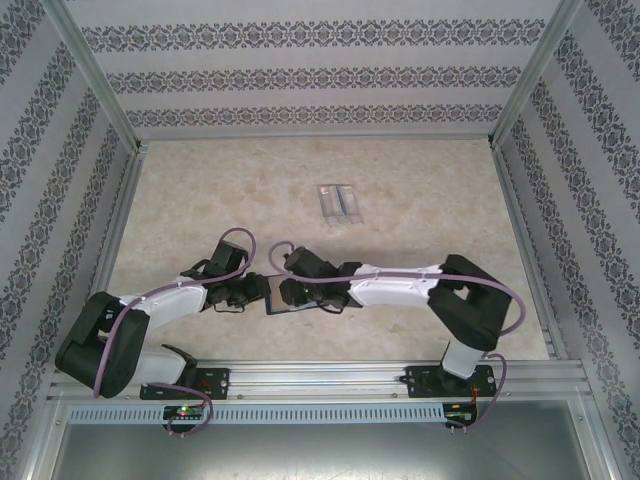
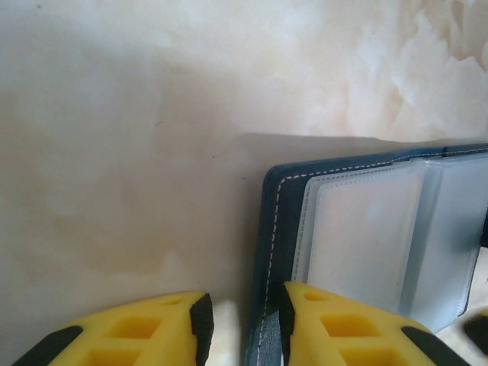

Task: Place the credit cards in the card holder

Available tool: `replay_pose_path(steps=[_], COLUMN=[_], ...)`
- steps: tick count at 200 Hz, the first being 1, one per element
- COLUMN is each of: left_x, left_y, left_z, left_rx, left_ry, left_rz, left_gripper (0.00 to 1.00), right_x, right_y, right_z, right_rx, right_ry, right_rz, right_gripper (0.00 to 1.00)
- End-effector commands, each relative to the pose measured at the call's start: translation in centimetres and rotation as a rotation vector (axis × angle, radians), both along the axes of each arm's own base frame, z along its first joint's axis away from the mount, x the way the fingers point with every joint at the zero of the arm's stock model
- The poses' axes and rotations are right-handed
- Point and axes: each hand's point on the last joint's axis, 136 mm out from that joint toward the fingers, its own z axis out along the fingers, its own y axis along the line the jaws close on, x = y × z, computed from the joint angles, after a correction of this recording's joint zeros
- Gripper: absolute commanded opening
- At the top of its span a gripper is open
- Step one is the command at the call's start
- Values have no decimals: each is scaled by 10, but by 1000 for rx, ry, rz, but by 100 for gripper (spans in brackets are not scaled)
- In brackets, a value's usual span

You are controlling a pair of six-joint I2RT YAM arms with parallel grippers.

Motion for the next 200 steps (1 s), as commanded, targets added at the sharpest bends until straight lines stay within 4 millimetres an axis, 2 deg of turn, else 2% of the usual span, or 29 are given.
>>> replay_pose_path(steps=[1,32,52,65,102,127,154,200], left_x=[10,11,12,11,7,2,0,1], left_y=[-25,-21,-14,0,38,49,52,51], left_z=[-13,-14,-3,6,40,47,45,42], left_rx=[-82,-56,-40,6,106,117,125,129], left_ry=[-43,-62,-126,-183,-348,-402,-395,-383], left_rz=[-70,-74,-52,-11,102,139,149,146], left_gripper=[34,35,53,64,80,81,84,84], right_x=[21,64,92,112,165,196,225,249], right_y=[-26,-70,-91,-102,-125,-128,-137,-150], right_z=[20,35,39,41,51,51,46,27], right_rx=[-17,-81,-101,-137,-313,-412,-545,-629], right_ry=[-57,-110,-75,-88,-180,-235,-267,-266], right_rz=[-52,-168,-225,-248,-294,-283,-298,-370], right_gripper=[38,45,47,48,59,70,77,77])
